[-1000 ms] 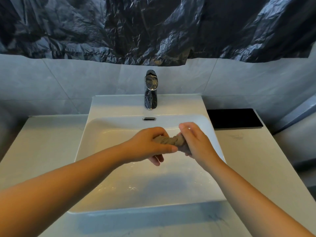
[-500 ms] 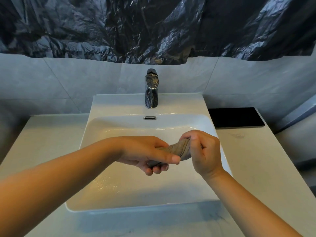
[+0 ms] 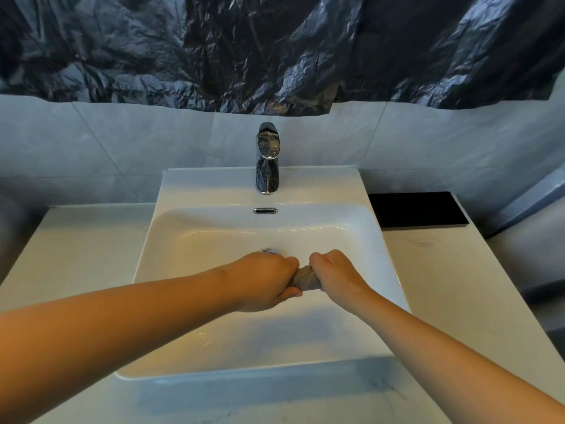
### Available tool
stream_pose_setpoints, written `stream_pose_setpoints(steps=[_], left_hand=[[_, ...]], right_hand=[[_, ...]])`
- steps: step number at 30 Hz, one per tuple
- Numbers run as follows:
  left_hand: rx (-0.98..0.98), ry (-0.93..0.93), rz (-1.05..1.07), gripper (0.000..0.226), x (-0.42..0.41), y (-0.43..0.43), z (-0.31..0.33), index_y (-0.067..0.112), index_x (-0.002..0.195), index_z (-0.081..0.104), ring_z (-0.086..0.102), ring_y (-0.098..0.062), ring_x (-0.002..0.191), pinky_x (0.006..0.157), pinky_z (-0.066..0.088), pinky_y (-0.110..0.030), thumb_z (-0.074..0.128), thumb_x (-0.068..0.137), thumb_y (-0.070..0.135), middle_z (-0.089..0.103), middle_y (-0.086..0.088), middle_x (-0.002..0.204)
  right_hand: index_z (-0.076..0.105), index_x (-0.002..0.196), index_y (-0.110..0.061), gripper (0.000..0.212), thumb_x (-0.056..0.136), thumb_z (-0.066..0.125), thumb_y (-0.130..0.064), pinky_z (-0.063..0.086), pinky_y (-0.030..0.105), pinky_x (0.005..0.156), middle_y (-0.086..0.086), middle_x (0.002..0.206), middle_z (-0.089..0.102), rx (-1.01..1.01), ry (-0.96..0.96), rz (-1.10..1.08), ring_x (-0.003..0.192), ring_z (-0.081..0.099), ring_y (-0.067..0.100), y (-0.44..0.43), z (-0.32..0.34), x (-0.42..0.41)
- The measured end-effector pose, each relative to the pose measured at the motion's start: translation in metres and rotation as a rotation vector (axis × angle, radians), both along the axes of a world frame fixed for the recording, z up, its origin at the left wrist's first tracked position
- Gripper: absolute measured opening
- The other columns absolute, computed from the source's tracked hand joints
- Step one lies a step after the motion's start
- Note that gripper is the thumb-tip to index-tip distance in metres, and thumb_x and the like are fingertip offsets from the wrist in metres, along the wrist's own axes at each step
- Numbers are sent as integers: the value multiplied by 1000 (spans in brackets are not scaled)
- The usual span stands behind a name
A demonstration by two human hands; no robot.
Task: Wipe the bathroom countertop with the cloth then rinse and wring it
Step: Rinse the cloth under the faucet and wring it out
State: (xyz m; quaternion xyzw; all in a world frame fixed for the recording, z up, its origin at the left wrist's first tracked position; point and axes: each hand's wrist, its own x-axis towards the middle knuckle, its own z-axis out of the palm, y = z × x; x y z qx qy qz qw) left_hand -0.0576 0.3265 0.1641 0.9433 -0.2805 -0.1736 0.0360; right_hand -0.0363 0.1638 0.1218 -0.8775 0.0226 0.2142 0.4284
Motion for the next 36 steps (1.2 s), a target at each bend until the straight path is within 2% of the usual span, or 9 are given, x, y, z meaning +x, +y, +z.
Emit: stream_pose_setpoints(steps=[5, 9, 13, 15, 18, 22, 25, 28, 36], left_hand=[[-41, -39, 8, 36, 1, 0, -6, 16, 108, 48, 39, -13, 67, 62, 27, -23, 40, 96, 49, 59, -6, 96], [-216, 126, 203, 31, 5, 2, -2, 18, 99, 51, 49, -12, 69, 61, 37, -27, 46, 94, 49, 57, -2, 86], [-656, 777, 561, 32, 12, 12, 12, 9, 95, 52, 38, -12, 51, 47, 31, -22, 54, 93, 41, 47, 1, 63], [-870, 1249, 636, 28, 13, 22, 13, 11, 95, 49, 27, -7, 47, 41, 19, -17, 54, 93, 38, 37, 3, 61], [-1012, 1805, 512, 25, 10, 26, 12, 14, 97, 50, 26, -2, 45, 36, 20, -10, 51, 94, 38, 34, 7, 61], [-977, 2016, 310, 25, 4, 18, 21, 17, 99, 48, 25, -3, 44, 34, 24, -9, 51, 93, 42, 30, 10, 63], [-960, 1923, 384, 24, 3, 16, 31, 16, 98, 48, 24, -4, 45, 35, 25, -9, 48, 95, 40, 36, 9, 62], [-850, 1451, 481, 26, 0, 7, 44, 14, 94, 46, 20, -5, 47, 37, 19, -12, 48, 96, 40, 29, 5, 61], [-478, 688, 432, 34, -6, -7, 42, 10, 91, 54, 42, -8, 50, 48, 36, -18, 50, 94, 44, 50, 2, 64]], right_hand=[[41, 65, -13, 31, 95, 36, -23, 32, 25, 55, 5, 63, 39, 2, 148, 28, 56, 37, 13, -2, 5, 6], [51, 67, -21, 39, 99, 37, -37, 41, 25, 62, -1, 65, 49, 77, -209, 74, 62, 48, 12, -10, 14, -3], [46, 125, -38, 37, 94, 34, -54, 46, 7, 76, -28, 115, 50, 128, -553, 62, 101, 55, 0, -24, 17, -17], [40, 132, -37, 40, 94, 37, -46, 43, 4, 82, -28, 128, 42, 174, -749, 60, 115, 47, -6, -27, 15, -24], [44, 130, -19, 38, 93, 40, -27, 42, 7, 90, -7, 129, 48, 267, -947, 101, 118, 46, -2, -24, 17, -32], [61, 108, -8, 32, 95, 35, -22, 48, 15, 73, 0, 93, 63, 347, -1075, 54, 84, 58, 4, -13, 27, -27], [69, 85, -11, 46, 99, 32, -35, 52, 23, 61, -10, 69, 62, 412, -943, -7, 65, 62, 7, -10, 28, -19], [65, 69, -19, 46, 94, 30, -34, 51, 20, 59, -7, 62, 62, 411, -776, -31, 63, 62, 11, -10, 23, -13], [61, 66, -16, 53, 85, 24, -49, 45, 22, 54, 1, 63, 57, 193, -556, 114, 65, 55, 17, -15, 21, -12]])
